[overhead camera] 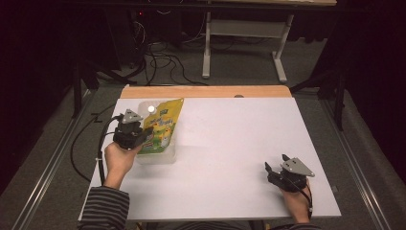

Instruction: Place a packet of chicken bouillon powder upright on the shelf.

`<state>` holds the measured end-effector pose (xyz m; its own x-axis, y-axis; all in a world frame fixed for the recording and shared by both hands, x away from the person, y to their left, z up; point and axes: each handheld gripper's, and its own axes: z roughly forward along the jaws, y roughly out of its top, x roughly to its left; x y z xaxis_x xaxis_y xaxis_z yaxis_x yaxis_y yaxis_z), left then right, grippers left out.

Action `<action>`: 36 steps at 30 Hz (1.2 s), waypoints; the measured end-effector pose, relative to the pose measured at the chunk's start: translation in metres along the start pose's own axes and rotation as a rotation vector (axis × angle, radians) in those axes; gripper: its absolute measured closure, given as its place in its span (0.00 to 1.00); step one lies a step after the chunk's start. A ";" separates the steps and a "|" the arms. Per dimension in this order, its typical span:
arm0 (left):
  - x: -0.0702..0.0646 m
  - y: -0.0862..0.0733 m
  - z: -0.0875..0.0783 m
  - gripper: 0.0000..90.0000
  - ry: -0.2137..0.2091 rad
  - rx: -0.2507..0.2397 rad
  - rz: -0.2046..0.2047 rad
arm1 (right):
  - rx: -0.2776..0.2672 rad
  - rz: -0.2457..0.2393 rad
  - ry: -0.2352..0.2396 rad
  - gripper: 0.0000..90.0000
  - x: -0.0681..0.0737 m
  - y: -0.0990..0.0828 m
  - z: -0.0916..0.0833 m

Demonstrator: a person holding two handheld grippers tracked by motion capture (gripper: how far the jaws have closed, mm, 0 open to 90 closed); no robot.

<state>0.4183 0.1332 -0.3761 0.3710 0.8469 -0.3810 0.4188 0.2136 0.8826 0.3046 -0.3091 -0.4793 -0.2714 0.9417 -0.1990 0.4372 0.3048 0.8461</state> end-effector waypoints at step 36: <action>0.022 -0.025 -0.023 0.90 -0.033 -0.097 -0.052 | 0.005 -0.005 -0.004 0.34 0.001 0.000 0.001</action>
<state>0.3972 0.1579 -0.4003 0.3787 0.8172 -0.4344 0.3563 0.3045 0.8834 0.3047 -0.3078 -0.4796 -0.2703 0.9407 -0.2049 0.4406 0.3100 0.8425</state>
